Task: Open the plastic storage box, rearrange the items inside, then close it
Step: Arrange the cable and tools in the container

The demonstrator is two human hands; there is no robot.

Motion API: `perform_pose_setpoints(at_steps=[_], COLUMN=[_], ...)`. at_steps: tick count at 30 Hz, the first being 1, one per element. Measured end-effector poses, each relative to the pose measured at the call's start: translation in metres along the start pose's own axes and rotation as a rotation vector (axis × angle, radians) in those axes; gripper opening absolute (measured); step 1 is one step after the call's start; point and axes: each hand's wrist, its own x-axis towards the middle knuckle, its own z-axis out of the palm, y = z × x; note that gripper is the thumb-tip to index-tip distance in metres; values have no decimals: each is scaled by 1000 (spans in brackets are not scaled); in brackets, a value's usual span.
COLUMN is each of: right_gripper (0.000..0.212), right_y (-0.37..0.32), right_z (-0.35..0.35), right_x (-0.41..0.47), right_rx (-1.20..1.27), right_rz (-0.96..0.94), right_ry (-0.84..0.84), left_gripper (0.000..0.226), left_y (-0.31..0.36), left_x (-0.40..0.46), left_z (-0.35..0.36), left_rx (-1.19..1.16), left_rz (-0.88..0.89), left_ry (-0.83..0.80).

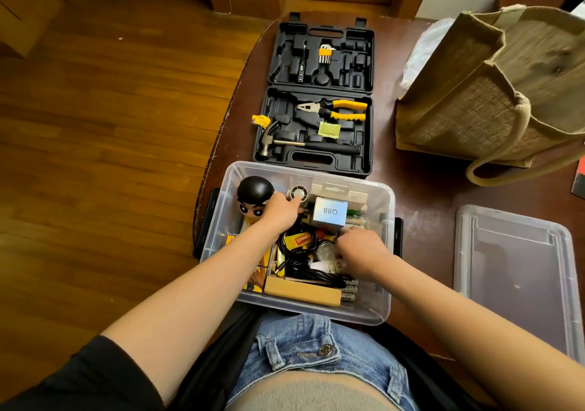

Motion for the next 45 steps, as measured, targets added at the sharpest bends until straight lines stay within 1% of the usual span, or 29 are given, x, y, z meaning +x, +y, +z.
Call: perform_pose_setpoints(at_steps=[2,5,8,10,12,14,17,19,21,23,25,26,28,29,30,32,34,35,36,38,40,42,45], right_gripper=[19,32,42,44,36,28,26,24,23,21,16,12,9,9,14,21,22,22,21,21,21,23,27], right_y=[2,7,11,16,21,25,31,36,40,45,49,50,50,49,48,45,41,38,36,32,29,26,24], right_z=[0,-3,-9,-15,-21,-27,-34,-35,-35,-34,-32,-32,-32,-32,-32,-33,-34,-35,-35,-37,-38,-37,-36], right_x=[-1,-5,-15,-24,-32,-40,-50,-54,-58,-61,-63,-64,-64,-64,-64,-63,-62,-61,-60,-58,-57,-56,-56], right_rx=[-1,28,63,92,129,174,264,327,402,512,650,713,799,825,844,868,877,891,911,948,951,934,924], right_rz=[-46,-115,-134,-122,-93,-55,2,25,41,56,64,62,59,59,62,74,81,78,73,70,80,99,110], right_ry=[8,35,57,79,121,171,213,228,232,228,225,229,243,249,256,271,290,297,301,306,320,336,347], left_gripper=[33,28,36,45,56,61,58,48,34,27,34,42,49,47,45,37,23,26,36,51,58,65,67], left_y=[-2,-9,-18,-22,-24,-24,-24,-20,-17,-15,-13,-10,1,4,5,1,-9,-13,-16,-19,-23,-24,-20], left_x=[-2,-6,-12,-15,-14,-11,-6,-7,-11,-20,-28,-31,-33,-32,-30,-25,-20,-18,-18,-16,-14,-11,-4], left_z=[-4,-14,-23,-23,-20,-18,-16,-18,-21,-21,-20,-21,-25,-27,-28,-27,-21,-19,-18,-14,-8,-2,0], left_rx=[44,246,483,647,725,790,883,899,857,897,966,964,875,802,737,673,707,734,769,865,969,1067,1090], left_rz=[23,110,173,215,242,260,289,328,353,361,347,320,226,190,185,245,331,352,349,294,242,236,229], left_ry=[-26,-57,-130,-196,-262,-313,-333,-354,-479,-661,-793,-828,-865,-853,-801,-594,-348,-250,-189,-179,-250,-294,-301])
